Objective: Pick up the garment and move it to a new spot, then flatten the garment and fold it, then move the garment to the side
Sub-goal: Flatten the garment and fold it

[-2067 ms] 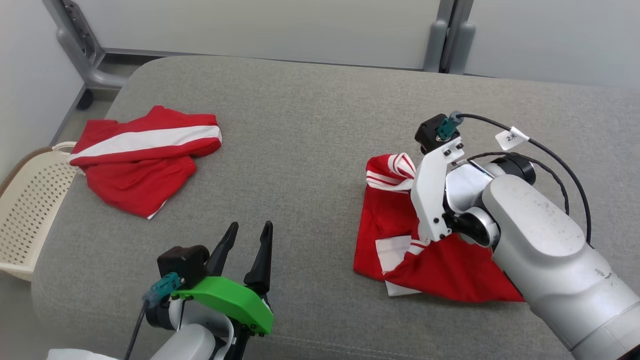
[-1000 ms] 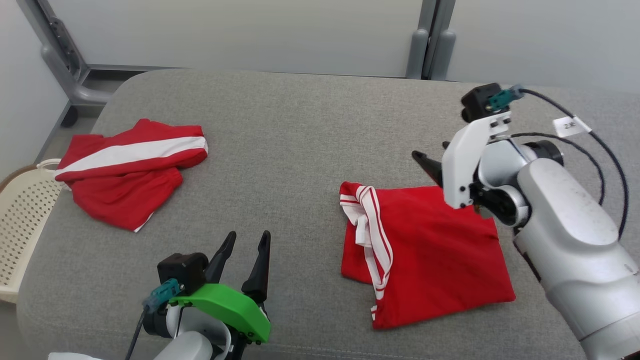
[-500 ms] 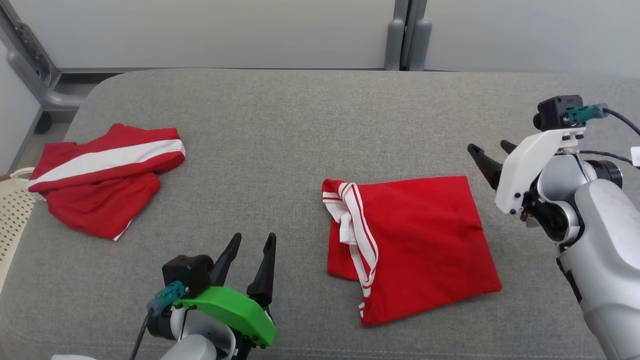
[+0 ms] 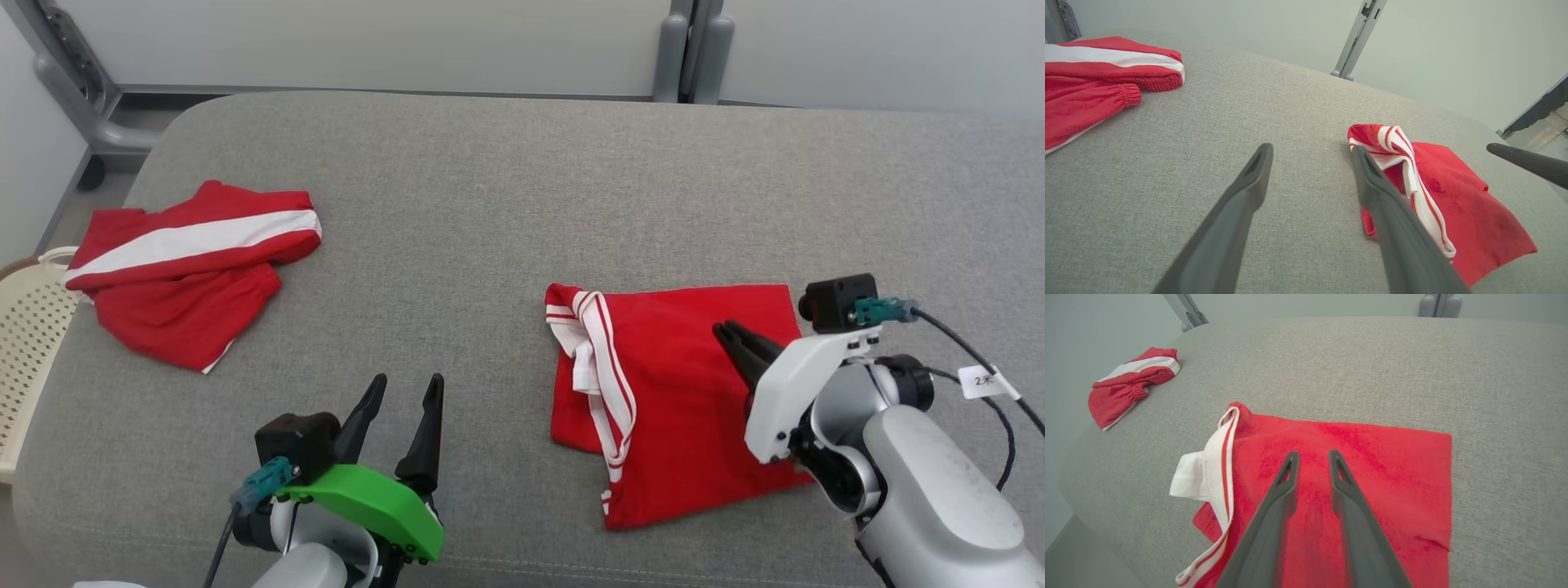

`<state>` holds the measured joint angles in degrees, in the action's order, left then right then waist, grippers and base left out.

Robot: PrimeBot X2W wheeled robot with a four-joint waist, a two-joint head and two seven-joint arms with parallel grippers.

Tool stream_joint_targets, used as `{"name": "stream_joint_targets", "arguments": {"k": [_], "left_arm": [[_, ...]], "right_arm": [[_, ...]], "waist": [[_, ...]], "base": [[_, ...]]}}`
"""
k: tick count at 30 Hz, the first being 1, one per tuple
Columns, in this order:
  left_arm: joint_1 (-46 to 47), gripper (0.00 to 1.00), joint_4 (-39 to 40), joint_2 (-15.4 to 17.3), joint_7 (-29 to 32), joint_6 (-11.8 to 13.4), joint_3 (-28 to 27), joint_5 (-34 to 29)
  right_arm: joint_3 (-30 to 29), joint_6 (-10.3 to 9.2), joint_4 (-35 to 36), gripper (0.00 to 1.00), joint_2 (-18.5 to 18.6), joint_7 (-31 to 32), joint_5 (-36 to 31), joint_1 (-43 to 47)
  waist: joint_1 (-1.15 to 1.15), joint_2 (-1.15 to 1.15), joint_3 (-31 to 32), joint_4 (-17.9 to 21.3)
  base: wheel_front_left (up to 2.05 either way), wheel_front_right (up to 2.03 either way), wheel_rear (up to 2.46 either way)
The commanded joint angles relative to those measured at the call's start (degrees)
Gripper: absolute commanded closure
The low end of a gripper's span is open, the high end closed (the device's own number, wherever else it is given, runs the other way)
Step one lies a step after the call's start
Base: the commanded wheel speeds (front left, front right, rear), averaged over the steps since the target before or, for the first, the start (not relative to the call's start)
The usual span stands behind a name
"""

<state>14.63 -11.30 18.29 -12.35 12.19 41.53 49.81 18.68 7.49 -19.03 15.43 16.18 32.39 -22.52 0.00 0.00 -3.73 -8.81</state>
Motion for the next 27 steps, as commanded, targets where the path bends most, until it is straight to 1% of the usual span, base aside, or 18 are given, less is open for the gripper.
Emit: {"name": "stream_joint_targets", "arguments": {"k": [1, 7, 15, 22, 27], "left_arm": [[-0.46, 0.00, 0.32, 0.20, -0.29, 0.37, -0.13, -0.26], [0.57, 0.00, 0.60, -0.09, -0.40, 0.34, -0.15, -0.41], [1.29, 0.00, 0.31, -0.23, -0.68, 0.14, -0.44, -0.45], [1.54, 0.00, 0.11, -0.32, -0.97, 0.05, -0.69, -0.35], [1.59, 0.00, -0.17, -0.36, -1.07, -0.04, -0.91, -0.10]], "right_arm": [[1.10, 0.00, -0.35, 1.00, 0.04, -1.25, 0.24, 1.30], [5.21, 0.00, -4.88, 1.00, -0.50, -4.43, 1.09, 3.05], [10.67, 0.00, -12.55, 1.00, -2.34, -7.75, 3.14, -0.39], [16.63, 0.00, -16.93, 1.00, -4.66, -9.93, 5.21, -5.22], [21.43, 0.00, -18.54, 1.00, -6.51, -11.54, 7.57, -8.29]], "waist": [[0.00, 0.00, -0.66, -0.95], [0.00, 0.00, -2.11, -3.61], [0.00, 0.00, -3.35, -6.48], [0.00, 0.00, -3.85, -7.57], [0.00, 0.00, -4.00, -7.56]], "base": [[0.00, 0.00, 0.00], [0.00, 0.00, 0.00], [0.00, 0.00, 0.00], [0.00, 0.00, 0.00], [0.00, 0.00, 0.00]]}}
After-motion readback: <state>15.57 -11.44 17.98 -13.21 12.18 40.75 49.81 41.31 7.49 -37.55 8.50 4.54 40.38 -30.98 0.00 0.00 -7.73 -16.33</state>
